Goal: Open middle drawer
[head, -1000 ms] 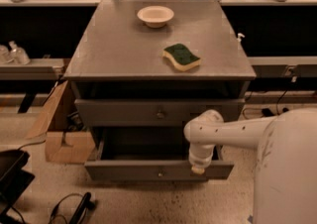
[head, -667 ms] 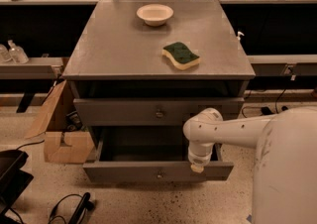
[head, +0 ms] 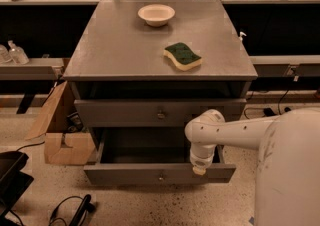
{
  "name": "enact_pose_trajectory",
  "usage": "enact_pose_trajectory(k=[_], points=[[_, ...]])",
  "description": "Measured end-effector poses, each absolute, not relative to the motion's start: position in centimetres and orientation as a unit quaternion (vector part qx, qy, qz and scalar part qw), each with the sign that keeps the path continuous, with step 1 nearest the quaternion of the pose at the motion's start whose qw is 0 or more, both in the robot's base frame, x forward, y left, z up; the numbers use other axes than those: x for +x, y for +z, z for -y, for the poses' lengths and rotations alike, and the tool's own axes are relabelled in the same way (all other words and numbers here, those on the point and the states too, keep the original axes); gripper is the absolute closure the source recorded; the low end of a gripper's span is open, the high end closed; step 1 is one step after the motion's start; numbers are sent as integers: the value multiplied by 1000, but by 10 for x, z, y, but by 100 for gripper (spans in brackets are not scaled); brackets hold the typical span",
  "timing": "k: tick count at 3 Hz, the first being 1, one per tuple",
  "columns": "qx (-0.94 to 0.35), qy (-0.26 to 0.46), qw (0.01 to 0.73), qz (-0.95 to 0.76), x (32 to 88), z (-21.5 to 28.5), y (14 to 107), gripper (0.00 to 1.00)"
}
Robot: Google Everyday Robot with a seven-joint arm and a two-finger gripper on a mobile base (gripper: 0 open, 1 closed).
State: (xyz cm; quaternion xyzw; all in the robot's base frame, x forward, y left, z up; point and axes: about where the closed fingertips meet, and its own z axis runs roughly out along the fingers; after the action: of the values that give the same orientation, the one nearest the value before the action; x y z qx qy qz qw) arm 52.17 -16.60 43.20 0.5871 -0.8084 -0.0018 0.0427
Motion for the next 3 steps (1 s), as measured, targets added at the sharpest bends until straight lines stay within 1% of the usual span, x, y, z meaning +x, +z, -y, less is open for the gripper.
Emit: enact_pose_trajectory(k=[3], points=[[587,-2,43,808,522,166,432,100]])
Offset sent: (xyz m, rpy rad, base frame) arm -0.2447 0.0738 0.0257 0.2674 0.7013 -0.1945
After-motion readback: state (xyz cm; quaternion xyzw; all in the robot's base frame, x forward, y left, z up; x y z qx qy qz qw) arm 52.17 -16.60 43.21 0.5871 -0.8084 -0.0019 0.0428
